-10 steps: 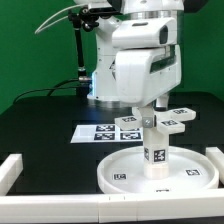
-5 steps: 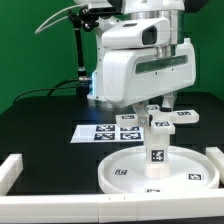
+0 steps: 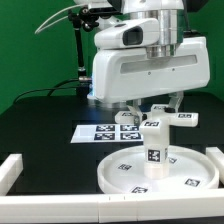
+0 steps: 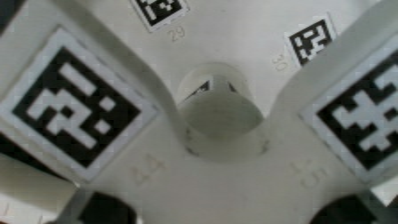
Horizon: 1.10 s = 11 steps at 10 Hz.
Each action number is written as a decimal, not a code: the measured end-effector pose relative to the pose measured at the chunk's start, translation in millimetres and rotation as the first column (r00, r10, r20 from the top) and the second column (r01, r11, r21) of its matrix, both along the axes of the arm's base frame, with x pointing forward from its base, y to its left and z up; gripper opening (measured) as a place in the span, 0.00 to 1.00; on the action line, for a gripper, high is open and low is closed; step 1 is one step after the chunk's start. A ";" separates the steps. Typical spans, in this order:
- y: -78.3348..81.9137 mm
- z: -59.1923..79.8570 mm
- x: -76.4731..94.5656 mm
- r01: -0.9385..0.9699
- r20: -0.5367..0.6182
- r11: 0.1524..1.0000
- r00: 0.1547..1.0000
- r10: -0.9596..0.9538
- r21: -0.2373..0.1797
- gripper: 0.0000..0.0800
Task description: Assemble round table
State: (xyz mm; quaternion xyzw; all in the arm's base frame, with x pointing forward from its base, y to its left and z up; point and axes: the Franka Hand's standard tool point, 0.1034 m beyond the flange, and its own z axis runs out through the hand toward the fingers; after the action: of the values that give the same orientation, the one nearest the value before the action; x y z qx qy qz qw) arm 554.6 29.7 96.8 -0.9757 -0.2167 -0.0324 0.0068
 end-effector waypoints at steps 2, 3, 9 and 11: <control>-0.3 4.9 -1.6 -0.012 -0.012 1.000 1.000 0.012 -0.004 0.79; -0.5 15.6 -2.9 -0.014 -0.023 1.000 1.000 0.014 -0.009 0.81; 1.0 22.3 -4.2 -0.018 -0.036 1.000 0.999 0.018 -0.013 0.81; 1.0 21.8 -4.4 -0.018 -0.037 1.000 0.999 0.018 -0.012 0.81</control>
Offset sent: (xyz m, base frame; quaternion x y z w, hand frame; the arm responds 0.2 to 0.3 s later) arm -0.0046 -0.0046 0.0421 -0.0064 -0.0478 -0.0034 0.9988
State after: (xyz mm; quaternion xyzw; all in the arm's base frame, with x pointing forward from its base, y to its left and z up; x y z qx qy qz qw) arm 550.2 30.8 118.6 -0.9741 -0.2256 -0.0128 0.0048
